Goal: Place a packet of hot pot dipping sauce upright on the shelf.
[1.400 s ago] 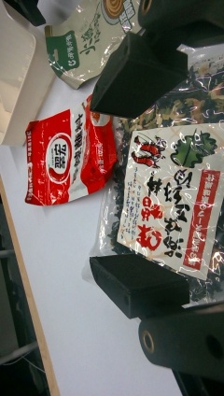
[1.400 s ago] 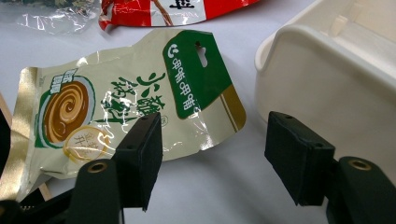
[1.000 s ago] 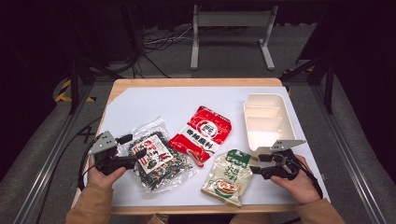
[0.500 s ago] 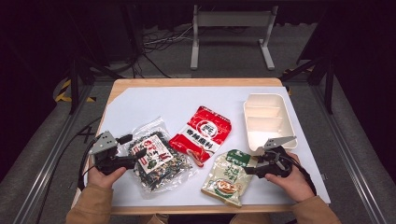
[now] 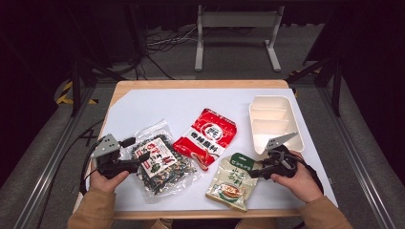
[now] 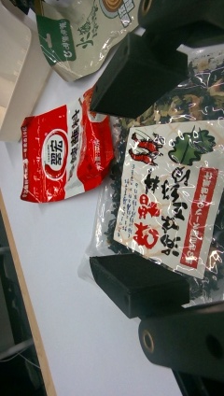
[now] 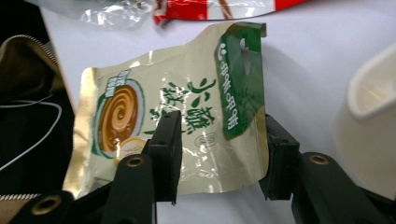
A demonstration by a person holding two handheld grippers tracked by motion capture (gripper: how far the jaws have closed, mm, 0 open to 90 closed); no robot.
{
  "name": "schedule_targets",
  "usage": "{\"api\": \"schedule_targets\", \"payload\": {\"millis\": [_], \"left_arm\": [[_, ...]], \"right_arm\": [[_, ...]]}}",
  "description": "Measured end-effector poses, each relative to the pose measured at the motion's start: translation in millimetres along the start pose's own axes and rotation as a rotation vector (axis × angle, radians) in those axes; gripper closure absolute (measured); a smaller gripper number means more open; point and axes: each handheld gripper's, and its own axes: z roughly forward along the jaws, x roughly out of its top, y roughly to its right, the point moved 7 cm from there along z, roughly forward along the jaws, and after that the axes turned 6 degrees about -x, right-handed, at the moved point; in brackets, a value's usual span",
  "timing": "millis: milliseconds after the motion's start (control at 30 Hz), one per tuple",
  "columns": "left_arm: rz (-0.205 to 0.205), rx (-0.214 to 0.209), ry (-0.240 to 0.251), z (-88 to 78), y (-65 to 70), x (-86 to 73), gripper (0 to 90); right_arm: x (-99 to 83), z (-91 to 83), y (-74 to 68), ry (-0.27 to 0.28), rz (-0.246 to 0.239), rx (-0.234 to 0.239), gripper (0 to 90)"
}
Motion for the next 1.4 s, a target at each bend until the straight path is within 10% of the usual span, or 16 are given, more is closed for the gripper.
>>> {"api": "schedule_targets", "payload": {"millis": [300,800,1400], "left_arm": [[0.001,0.000,0.000,0.1,-0.3,-0.1,22.8],[-0.003,0.001,0.001,-0.1,-0.2,-0.2,22.8],[-0.006,0.006,0.004,-1.4,-1.5,-0.2,22.9]], "right_arm": [[4.9,5.4,-4.7,-0.067,-0.042,0.034,56.6],[-0.1,29.8,0.7,-0.207,-0.125,-0.080,82.4],[2.5,27.5,-2.5,-0.211,-0.198,-0.091,89.0]]}}
